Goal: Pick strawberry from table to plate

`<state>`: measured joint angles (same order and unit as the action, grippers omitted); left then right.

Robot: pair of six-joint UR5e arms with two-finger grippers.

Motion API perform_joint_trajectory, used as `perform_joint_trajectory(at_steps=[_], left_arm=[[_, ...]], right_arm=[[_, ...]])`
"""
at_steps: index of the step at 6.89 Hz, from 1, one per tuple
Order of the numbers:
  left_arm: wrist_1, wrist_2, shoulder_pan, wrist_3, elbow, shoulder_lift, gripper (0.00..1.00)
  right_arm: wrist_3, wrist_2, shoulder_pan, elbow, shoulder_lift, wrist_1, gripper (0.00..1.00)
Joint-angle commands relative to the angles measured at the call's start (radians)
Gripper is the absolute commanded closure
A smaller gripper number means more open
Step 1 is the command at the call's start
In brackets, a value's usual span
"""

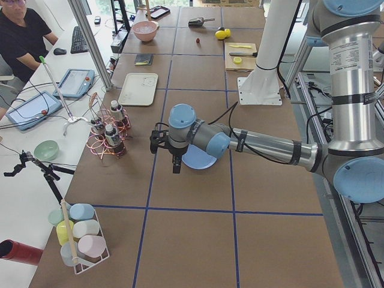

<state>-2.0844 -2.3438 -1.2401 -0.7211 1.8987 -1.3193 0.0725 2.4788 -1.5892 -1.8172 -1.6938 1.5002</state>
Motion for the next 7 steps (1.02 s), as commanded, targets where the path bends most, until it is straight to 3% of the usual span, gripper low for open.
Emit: perform_joint_trajectory(at_steps=[1,2,4,5,7], left_arm=[[-0.198,0.007,0.14,-0.221,-0.004,0.083,0.0],[-0.238,0.059,0.239,-0.342,-0.007,0.081,0.0],[-0.502,0.214,0.437,-0.602,-0.126,0.075,0.02],[-0.509,0.28,0.496,-0.644,-0.141,0.069,0.04],[-0.508,0.291,0.499,-0.641,-0.164,0.066,0.09]], right_arm=[[0.015,0.002,0.0,-0.005,0.008,0.0,0.0],[0.01,0.0,0.0,-0.007,0.005,-0.001,0.0],[0.023,0.002,0.0,-0.001,0.0,0.0,0.0],[0.023,0.003,0.002,-0.001,0.0,0.002,0.0],[0.02,0.002,0.002,0.001,-0.001,-0.02,0.0]])
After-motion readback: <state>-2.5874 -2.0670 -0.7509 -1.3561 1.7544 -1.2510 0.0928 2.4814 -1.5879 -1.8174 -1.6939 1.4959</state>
